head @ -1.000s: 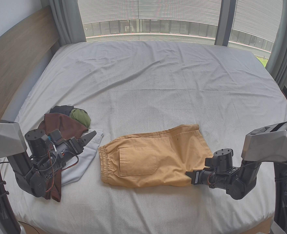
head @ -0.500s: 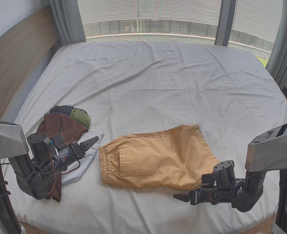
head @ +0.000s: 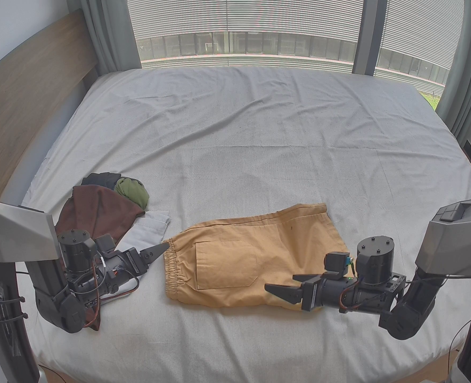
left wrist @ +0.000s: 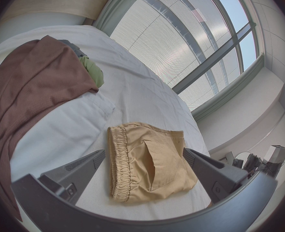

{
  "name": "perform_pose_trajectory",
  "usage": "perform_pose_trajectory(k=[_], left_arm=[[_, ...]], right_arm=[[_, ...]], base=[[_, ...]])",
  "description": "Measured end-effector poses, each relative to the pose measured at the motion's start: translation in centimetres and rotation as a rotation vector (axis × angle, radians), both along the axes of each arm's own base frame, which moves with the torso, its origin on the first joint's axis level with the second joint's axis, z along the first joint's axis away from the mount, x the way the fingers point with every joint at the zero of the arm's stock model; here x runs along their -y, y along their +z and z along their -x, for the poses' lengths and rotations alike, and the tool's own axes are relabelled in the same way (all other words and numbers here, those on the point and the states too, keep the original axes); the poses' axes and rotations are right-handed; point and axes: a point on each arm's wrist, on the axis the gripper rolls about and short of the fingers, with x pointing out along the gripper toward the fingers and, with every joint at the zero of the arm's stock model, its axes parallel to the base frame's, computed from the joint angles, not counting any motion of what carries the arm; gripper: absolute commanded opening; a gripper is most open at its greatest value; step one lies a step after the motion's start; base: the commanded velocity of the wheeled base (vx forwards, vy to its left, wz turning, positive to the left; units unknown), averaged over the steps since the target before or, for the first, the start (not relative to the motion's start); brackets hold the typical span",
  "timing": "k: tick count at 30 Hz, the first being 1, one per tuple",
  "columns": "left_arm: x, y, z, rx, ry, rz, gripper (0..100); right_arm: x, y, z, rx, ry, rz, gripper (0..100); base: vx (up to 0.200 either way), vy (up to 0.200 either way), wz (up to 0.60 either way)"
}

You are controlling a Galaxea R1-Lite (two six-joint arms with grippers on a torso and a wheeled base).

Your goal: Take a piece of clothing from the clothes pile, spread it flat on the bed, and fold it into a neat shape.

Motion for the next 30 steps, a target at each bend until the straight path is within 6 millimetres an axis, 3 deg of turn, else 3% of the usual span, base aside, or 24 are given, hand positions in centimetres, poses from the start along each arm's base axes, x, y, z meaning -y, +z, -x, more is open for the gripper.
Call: perform_pose_trajectory(k=[8, 30], left_arm=[[0.5, -1.7, 0.1, -0.061, -0.017, -0.005, 100], [2.9, -6.7, -0.7, -0.174, -0.054, -0.016, 100]], right_arm=[[0.5, 1.3, -1.9, 0.061, -0.032, -0.051, 100], [1.6, 1.7, -2.6, 0.096, -0.068, -0.069, 100]], base=[[0.0, 0.0, 0.0], [0.0, 0.0, 0.0]])
